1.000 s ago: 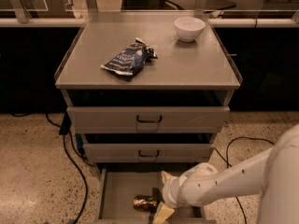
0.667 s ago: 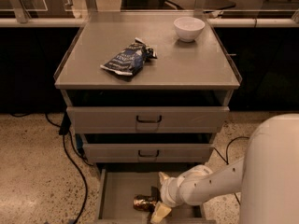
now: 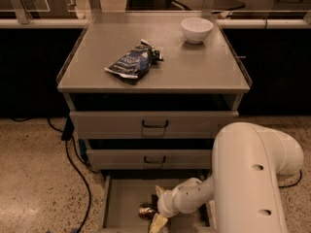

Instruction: Pick orange can from bottom drawer and place on counter

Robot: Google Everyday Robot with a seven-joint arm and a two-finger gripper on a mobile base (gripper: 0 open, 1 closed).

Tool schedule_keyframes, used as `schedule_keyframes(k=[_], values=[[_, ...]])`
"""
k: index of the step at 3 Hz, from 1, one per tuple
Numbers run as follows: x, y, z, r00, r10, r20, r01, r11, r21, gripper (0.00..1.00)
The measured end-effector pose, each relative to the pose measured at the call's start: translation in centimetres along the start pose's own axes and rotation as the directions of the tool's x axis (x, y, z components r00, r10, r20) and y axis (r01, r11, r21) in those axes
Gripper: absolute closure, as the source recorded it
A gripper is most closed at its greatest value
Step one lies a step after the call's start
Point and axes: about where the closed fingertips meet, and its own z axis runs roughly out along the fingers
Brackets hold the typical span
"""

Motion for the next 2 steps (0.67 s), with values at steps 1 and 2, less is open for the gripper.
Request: schedule_keyframes(k=[1,2], values=[[0.0,0.0,0.0,1.000,0.000,0.000,0.000,1.0000,0.000,0.00],[0.1,0.0,1.2,1.000,-0.026,0.012,0.026,0.9997,0.004,0.00]])
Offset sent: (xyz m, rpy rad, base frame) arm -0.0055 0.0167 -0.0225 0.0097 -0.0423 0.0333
